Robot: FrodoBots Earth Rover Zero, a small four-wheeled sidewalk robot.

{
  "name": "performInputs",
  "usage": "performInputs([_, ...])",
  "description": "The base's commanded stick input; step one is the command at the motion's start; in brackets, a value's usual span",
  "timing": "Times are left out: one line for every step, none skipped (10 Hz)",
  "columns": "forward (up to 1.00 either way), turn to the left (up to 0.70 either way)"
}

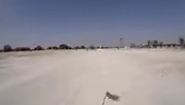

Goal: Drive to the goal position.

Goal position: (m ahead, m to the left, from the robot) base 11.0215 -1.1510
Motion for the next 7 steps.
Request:
performInputs([0.7,0.0])
performInputs([0.7,0.0])
performInputs([0.7,0.0])
performInputs([0.7,0.0])
performInputs([0.7,0.0])
performInputs([0.7,0.0])
performInputs([0.7,0.0])
